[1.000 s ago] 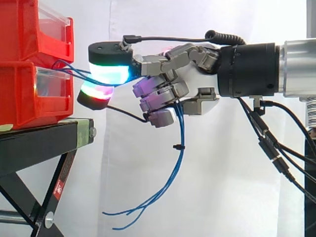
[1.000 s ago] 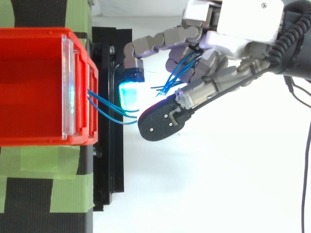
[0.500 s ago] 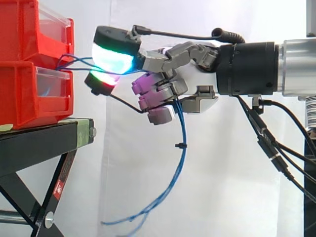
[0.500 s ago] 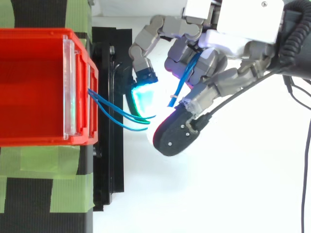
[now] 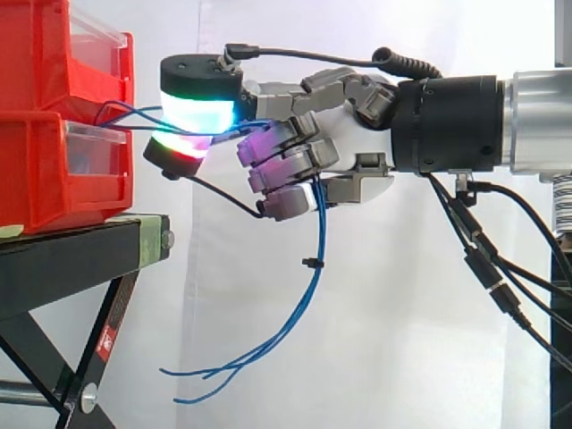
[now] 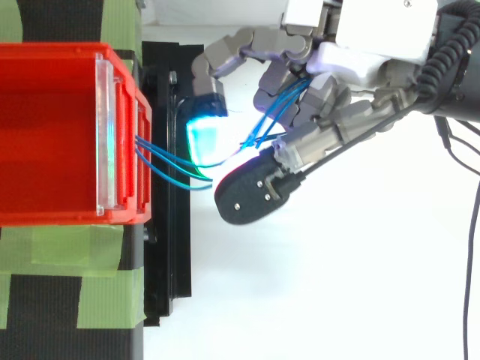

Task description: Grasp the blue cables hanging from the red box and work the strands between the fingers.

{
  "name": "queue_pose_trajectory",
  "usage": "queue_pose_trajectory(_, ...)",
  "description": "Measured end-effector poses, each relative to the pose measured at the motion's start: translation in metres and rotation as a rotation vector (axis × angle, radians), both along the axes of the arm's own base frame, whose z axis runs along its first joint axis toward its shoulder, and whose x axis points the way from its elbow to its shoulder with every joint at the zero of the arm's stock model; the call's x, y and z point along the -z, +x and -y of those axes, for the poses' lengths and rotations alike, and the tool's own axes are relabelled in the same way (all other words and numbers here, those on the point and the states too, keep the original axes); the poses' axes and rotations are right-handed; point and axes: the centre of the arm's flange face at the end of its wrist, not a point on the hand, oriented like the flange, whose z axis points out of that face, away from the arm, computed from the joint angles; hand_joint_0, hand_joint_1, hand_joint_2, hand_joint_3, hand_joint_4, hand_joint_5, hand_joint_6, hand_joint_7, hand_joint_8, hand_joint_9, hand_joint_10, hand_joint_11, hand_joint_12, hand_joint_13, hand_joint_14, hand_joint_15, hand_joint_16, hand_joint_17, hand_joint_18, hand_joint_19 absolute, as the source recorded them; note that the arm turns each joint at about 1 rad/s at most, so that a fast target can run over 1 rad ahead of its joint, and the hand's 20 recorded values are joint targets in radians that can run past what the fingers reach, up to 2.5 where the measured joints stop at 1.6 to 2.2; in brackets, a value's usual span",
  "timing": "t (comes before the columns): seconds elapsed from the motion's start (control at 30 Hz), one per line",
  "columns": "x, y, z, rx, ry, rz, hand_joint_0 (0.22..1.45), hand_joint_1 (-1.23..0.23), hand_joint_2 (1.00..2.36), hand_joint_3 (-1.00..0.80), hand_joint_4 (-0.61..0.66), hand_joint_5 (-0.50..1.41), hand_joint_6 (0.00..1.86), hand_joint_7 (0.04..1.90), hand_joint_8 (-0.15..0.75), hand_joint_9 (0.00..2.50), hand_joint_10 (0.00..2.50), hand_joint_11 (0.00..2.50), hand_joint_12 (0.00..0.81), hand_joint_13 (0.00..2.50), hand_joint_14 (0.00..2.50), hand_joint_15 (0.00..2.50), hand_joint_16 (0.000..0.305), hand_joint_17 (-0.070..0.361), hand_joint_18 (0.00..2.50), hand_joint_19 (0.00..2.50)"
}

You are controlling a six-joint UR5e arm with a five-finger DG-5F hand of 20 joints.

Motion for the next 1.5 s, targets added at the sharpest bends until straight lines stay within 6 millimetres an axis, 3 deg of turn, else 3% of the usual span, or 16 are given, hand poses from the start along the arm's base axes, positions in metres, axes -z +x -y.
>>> queue_pose_trajectory(0.07,-0.0003,0.0003,-0.0001,-0.001,0.003,0.004,1.02,-0.87,1.01,-0.80,0.06,-0.10,1.52,1.03,0.481,1.31,2.50,2.50,0.598,1.75,2.50,1.54,0.228,0.171,2.46,0.84)
queue_pose_trajectory(0.13,-0.0006,0.0008,-0.0002,-0.001,0.005,0.008,1.01,-0.87,1.00,-0.95,0.02,-0.05,1.52,1.06,0.481,1.31,2.50,2.50,0.598,1.75,2.50,1.54,0.228,0.171,2.46,0.84)
queue_pose_trajectory(0.2,-0.0008,0.0010,-0.0003,-0.002,0.006,0.010,1.14,-0.83,1.01,-0.63,-0.09,-0.09,1.52,1.35,0.481,1.31,2.50,2.50,0.598,1.75,2.50,1.54,0.228,0.171,2.46,0.84)
queue_pose_trajectory(0.27,-0.0010,0.0013,-0.0003,-0.002,0.006,0.012,1.29,-0.78,1.01,-0.35,-0.07,-0.05,1.49,1.23,0.481,1.31,2.50,2.50,0.598,1.75,2.50,1.54,0.228,0.171,2.46,0.84)
queue_pose_trajectory(0.37,-0.0012,0.0013,-0.0004,-0.003,0.007,0.013,1.31,-0.69,1.01,-0.33,0.08,0.29,1.03,1.20,0.481,1.31,2.50,2.50,0.598,1.75,2.50,1.54,0.228,0.171,2.46,0.84)
queue_pose_trajectory(0.43,-0.0012,0.0013,-0.0004,-0.003,0.010,0.014,1.27,-0.65,1.01,-0.35,0.13,0.47,0.46,1.39,0.481,1.31,2.50,2.50,0.598,1.75,2.50,1.54,0.228,0.171,2.46,0.84)
queue_pose_trajectory(0.53,-0.0013,0.0012,-0.0005,-0.004,0.017,0.015,1.14,-0.65,1.01,-0.32,0.13,0.57,0.00,1.50,0.481,1.31,2.50,2.50,0.598,1.75,2.50,1.54,0.228,0.171,2.46,0.84)
queue_pose_trajectory(0.6,-0.0013,0.0013,-0.0007,-0.005,0.026,0.016,1.06,-0.70,1.01,-0.26,0.11,0.44,0.00,1.41,0.481,1.31,2.50,2.50,0.598,1.75,2.50,1.54,0.228,0.171,2.46,0.84)
queue_pose_trajectory(0.7,-0.0012,0.0012,-0.0007,-0.006,0.043,0.018,1.11,-0.81,1.01,-0.48,0.01,0.05,0.93,1.11,0.481,1.31,2.50,2.50,0.598,1.75,2.50,1.54,0.228,0.171,2.46,0.84)
queue_pose_trajectory(0.87,-0.0014,0.0012,-0.0006,-0.007,0.074,0.023,1.10,-0.88,1.00,-1.00,0.02,-0.09,1.44,1.03,0.481,1.31,2.50,2.50,0.598,1.75,2.50,1.54,0.228,0.171,2.46,0.84)
queue_pose_trajectory(0.93,-0.0014,0.0013,-0.0007,-0.007,0.083,0.025,1.11,-0.87,1.00,-1.00,0.00,-0.06,1.46,1.05,0.481,1.31,2.50,2.50,0.598,1.75,2.50,1.54,0.228,0.171,2.46,0.84)
queue_pose_trajectory(1.0,-0.0015,0.0014,-0.0007,-0.007,0.090,0.027,1.26,-0.82,1.01,-0.74,-0.07,-0.07,1.47,1.20,0.481,1.31,2.50,2.50,0.598,1.75,2.50,1.54,0.228,0.171,2.46,0.84)
queue_pose_trajectory(1.13,-0.0019,0.0015,-0.0007,-0.008,0.095,0.031,1.32,-0.68,1.01,-0.42,0.05,0.28,1.05,1.19,0.481,1.31,2.50,2.50,0.598,1.75,2.50,1.54,0.228,0.171,2.46,0.84)
queue_pose_trajectory(1.3,-0.0019,0.0017,-0.0008,-0.009,0.096,0.032,1.13,-0.73,1.01,-0.33,0.12,0.53,0.01,1.43,0.481,1.31,2.50,2.50,0.598,1.75,2.50,1.54,0.228,0.171,2.46,0.84)
queue_pose_trajectory(1.47,-0.0022,0.0019,-0.0008,-0.009,0.096,0.034,1.00,-0.81,1.00,-0.21,0.04,0.41,0.11,1.42,0.481,1.31,2.50,2.50,0.598,1.75,2.50,1.54,0.228,0.171,2.46,0.84)
queue_pose_trajectory(1.5,-0.0021,0.0019,-0.0008,-0.009,0.096,0.034,1.07,-0.85,1.01,-0.16,-0.03,0.18,0.87,1.15,0.481,1.31,2.50,2.50,0.598,1.75,2.50,1.54,0.228,0.171,2.46,0.84)
